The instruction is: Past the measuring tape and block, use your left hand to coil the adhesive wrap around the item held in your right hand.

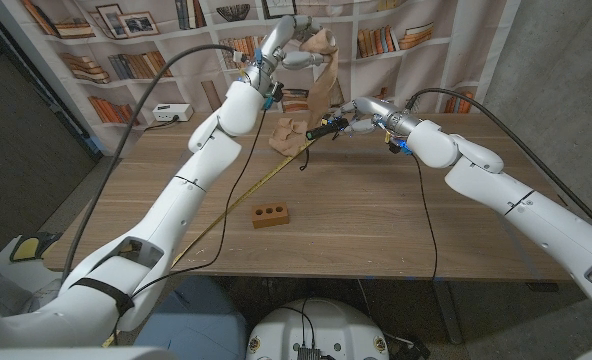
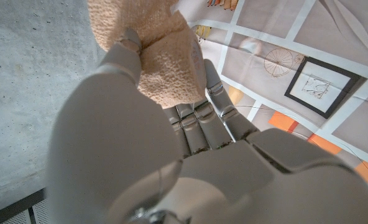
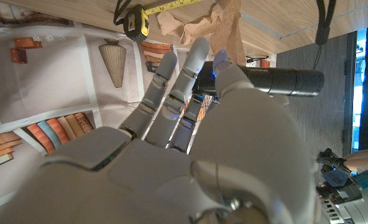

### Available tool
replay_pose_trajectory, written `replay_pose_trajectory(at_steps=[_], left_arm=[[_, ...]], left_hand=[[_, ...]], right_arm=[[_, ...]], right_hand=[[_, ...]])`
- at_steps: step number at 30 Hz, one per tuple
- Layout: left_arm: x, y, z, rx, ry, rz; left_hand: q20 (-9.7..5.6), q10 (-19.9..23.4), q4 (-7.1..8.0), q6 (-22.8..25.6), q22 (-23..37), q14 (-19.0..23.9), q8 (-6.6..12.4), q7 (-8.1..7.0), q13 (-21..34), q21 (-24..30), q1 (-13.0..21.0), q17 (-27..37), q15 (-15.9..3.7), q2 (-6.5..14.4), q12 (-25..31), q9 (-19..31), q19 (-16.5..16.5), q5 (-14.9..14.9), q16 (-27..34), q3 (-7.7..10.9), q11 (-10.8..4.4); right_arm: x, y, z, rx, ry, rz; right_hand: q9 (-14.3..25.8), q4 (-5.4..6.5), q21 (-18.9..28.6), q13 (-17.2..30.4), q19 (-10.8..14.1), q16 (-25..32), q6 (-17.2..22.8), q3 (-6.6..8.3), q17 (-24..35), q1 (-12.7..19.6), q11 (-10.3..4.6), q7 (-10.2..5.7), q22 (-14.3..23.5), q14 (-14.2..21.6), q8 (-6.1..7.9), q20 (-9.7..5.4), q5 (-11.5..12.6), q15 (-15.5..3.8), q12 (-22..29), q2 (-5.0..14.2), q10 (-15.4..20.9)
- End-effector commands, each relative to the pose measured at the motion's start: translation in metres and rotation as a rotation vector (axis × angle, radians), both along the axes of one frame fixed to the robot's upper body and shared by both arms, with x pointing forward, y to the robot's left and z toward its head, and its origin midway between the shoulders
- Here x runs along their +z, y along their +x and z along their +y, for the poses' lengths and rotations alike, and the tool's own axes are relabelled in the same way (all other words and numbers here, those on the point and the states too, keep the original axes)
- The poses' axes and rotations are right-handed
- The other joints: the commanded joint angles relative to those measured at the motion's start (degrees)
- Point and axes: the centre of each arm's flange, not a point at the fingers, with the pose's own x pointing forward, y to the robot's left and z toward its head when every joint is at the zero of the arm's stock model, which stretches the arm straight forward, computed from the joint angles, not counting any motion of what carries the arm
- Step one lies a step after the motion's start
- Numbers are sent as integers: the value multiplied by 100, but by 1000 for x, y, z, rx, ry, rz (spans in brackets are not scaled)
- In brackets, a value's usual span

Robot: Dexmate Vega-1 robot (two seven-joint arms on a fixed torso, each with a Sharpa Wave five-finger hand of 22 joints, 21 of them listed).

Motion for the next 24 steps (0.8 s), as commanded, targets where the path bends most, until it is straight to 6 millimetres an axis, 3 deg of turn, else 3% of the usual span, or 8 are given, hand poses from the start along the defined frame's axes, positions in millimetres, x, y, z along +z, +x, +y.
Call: replay_pose_trajectory(at_steps=[1,24], left_arm=[[-2,-11,-19,-85,6,-1],[-13,-27,-49,-177,22,9]], left_hand=[[3,33,69,69,-15,125,81,42,25,49,1189,33,-95,1202,-33,21,-18,-20,-13,85,-1],[-2,38,74,54,-201,145,106,40,44,183,1184,38,-93,1203,-70,0,-58,-26,-52,71,-7]], right_arm=[[-1,-1,-1,-2,16,0],[-6,-8,2,25,46,3]], right_hand=[[20,193,43,834,-38,-16,485,236,35,16,-46,446,19,-8,28,-439,56,-105,28,43,1829],[21,192,49,842,-43,-17,478,231,42,24,-39,445,19,-8,23,-444,51,-104,22,37,1840]])
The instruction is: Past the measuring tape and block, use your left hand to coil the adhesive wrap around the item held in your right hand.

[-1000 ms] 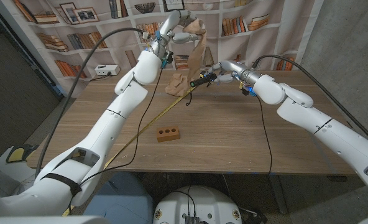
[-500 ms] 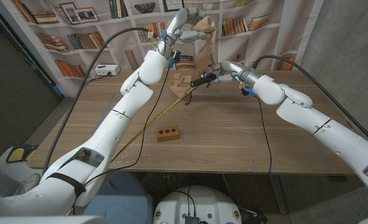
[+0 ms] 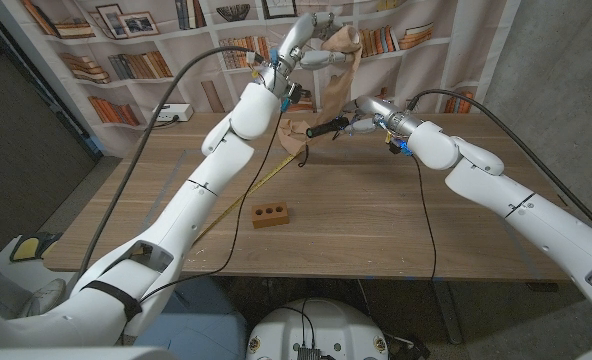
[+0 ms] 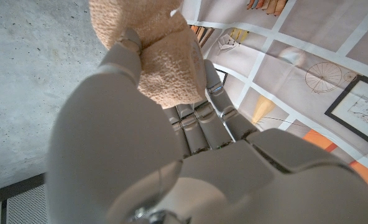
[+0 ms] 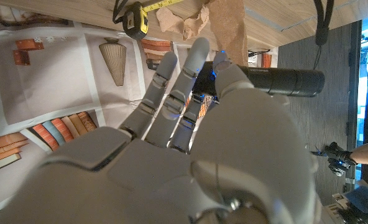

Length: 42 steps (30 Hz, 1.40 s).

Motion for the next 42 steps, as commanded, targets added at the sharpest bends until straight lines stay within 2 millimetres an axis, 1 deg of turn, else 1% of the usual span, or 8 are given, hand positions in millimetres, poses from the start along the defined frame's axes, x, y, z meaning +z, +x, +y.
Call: replay_pose_trajectory(at_steps=[1,9,15,22,25,30,36,42], left_arm=[[-7,-8,-16,-48,5,4],[-13,-12,-24,-78,10,17],[-19,-16,-29,-101,15,19],[-27,-16,-31,-132,15,44],[-29,-16,-32,-143,14,50],[-35,-12,-32,-168,5,77],[-38,-9,-30,-177,1,89],[-41,-7,-28,-190,9,106]], left_hand=[[13,43,72,47,-32,146,109,28,35,65,1183,6,-95,1206,-24,18,-40,-5,-31,71,-11],[7,47,70,69,-92,153,124,-3,37,108,1187,12,-96,1202,-38,7,-49,-6,-38,66,-9],[6,48,71,62,-137,152,129,20,44,137,1186,9,-95,1205,-46,4,-63,-6,-51,64,-10],[6,58,72,57,-190,159,131,34,55,175,1189,11,-96,1208,-50,-10,-77,-7,-57,61,-9],[7,56,70,34,-212,160,135,15,58,192,1191,11,-98,1207,-55,3,-79,-7,-61,59,-14],[10,64,73,44,-251,161,141,31,60,221,1188,15,-95,1210,-61,-5,-87,-7,-67,56,-12],[10,62,74,37,-291,160,145,28,64,249,1188,17,-96,1212,-70,-9,-99,-7,-75,54,-4],[10,70,72,26,-335,165,162,27,65,283,1191,25,-98,1211,-79,13,-110,-8,-77,51,-14]], right_arm=[[-4,-4,4,14,8,4],[-6,-5,4,14,14,4],[-5,-1,3,11,25,8],[1,4,4,13,56,5],[4,5,6,18,65,6],[7,6,8,20,78,12],[10,8,9,29,108,28],[13,10,9,32,147,38]], right_hand=[[26,197,48,839,-50,-20,485,233,5,14,-32,431,18,0,28,-444,27,-88,32,56,1834],[27,195,50,845,-51,-16,485,229,8,17,-34,437,18,8,27,-444,25,-91,25,52,1823],[28,198,53,848,-50,-18,488,231,13,16,-23,434,18,0,28,-443,25,-86,22,56,1822],[28,203,55,850,-53,-22,486,231,11,13,-26,435,18,-2,27,-443,23,-87,20,63,1826],[29,199,55,848,-57,-16,482,230,17,16,-27,438,18,2,25,-444,22,-91,18,59,1826],[29,210,63,848,-46,-17,484,229,21,5,-10,449,19,-3,25,-418,20,-75,10,69,1816],[30,181,72,838,-35,-13,486,237,33,41,15,479,19,-10,25,-381,23,-95,10,53,1838],[31,186,104,846,29,-14,493,237,26,48,35,505,20,-3,25,-311,24,-86,11,66,1835]])
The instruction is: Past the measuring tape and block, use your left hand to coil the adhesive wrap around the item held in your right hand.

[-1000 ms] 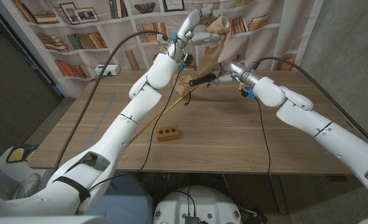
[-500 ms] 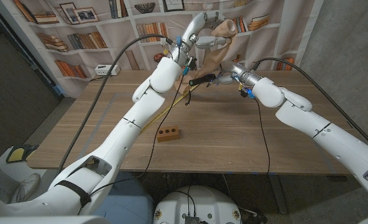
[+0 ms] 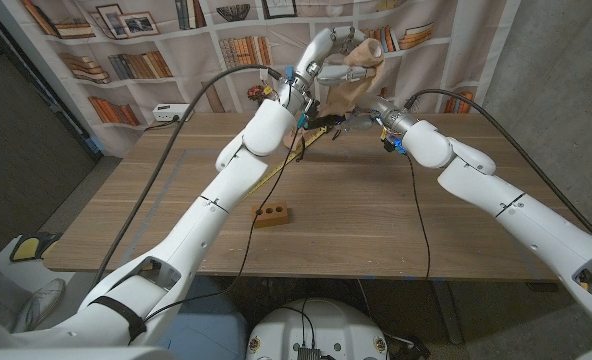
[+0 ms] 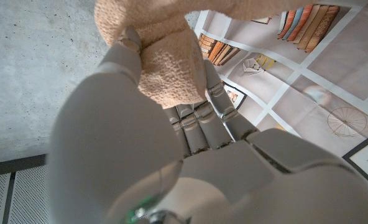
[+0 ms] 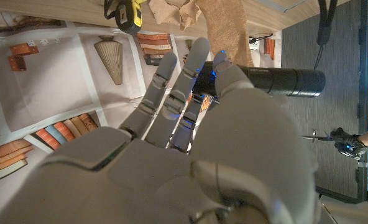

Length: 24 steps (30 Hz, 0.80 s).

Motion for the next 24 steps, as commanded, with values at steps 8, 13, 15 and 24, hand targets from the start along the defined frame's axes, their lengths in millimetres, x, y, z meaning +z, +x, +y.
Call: replay_pose_trajectory(at_steps=[8,13,15,24], left_arm=[[-15,6,1,-88,-3,64],[-19,5,1,-113,-17,69],[-21,4,2,-119,-19,71],[-30,4,8,-132,-37,93]], left_hand=[[-21,56,71,-1,-82,137,115,13,28,108,1166,39,-64,1241,-40,75,-39,-8,5,49,-6],[-26,61,73,5,-130,132,123,9,35,138,1166,39,-54,1249,-44,70,-52,-7,-7,53,6],[-29,67,71,-2,-143,132,123,-1,29,147,1168,43,-54,1247,-48,70,-53,-7,-7,53,2],[-35,40,75,-2,-209,138,136,-1,55,191,1165,52,-54,1251,-57,70,-65,-9,-15,52,4]], right_arm=[[14,3,1,12,121,14],[17,1,-3,14,170,15],[18,1,-5,13,194,14],[27,-6,-9,9,281,3]], right_hand=[[33,187,71,850,103,10,496,235,-3,59,60,531,4,5,22,-280,31,-70,34,79,1841],[34,190,78,857,115,10,498,233,-2,59,73,545,3,2,20,-277,32,-67,36,78,1839],[34,189,83,853,126,10,496,228,-3,57,84,548,3,1,19,-273,30,-68,33,72,1841],[36,187,75,849,100,38,498,220,2,68,85,563,-1,51,15,-258,31,-73,32,75,1851]])
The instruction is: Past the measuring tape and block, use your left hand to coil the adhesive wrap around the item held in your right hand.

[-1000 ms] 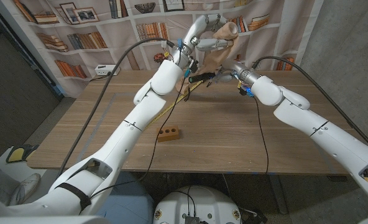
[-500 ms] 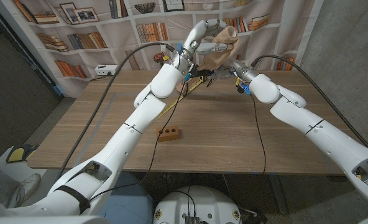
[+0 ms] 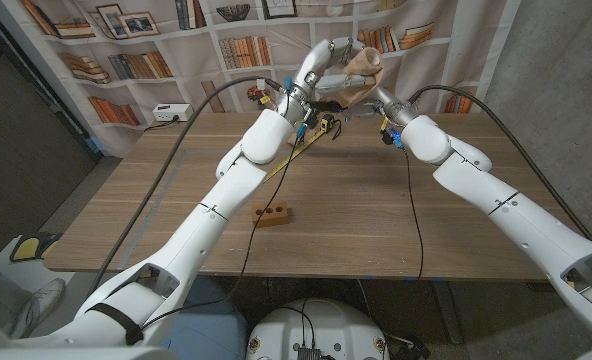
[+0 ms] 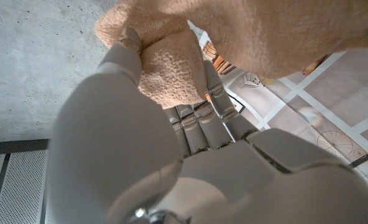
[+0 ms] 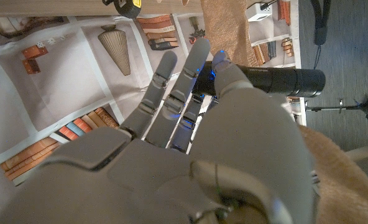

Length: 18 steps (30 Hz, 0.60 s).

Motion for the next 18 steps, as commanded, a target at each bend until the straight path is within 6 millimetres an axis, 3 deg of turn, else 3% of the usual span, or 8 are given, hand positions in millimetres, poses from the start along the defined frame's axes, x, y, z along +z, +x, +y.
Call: replay_pose_trajectory(at_steps=[1,18], left_arm=[[-10,-1,6,-28,-25,25],[-28,1,15,-33,-40,65]], left_hand=[[-6,46,75,12,-20,95,136,1,31,51,1188,23,-75,1229,-14,62,-39,-9,5,54,3],[-8,57,71,-9,-145,89,148,6,45,150,1197,47,-77,1233,-32,54,-82,-9,-11,55,-1]], right_arm=[[9,-7,-5,-4,107,-8],[12,-12,-6,23,178,20]], right_hand=[[30,185,34,846,7,28,502,224,15,37,86,527,15,35,39,-286,25,-80,35,49,1850],[33,181,37,854,13,21,498,225,6,60,106,534,13,30,32,-277,31,-80,36,52,1852]])
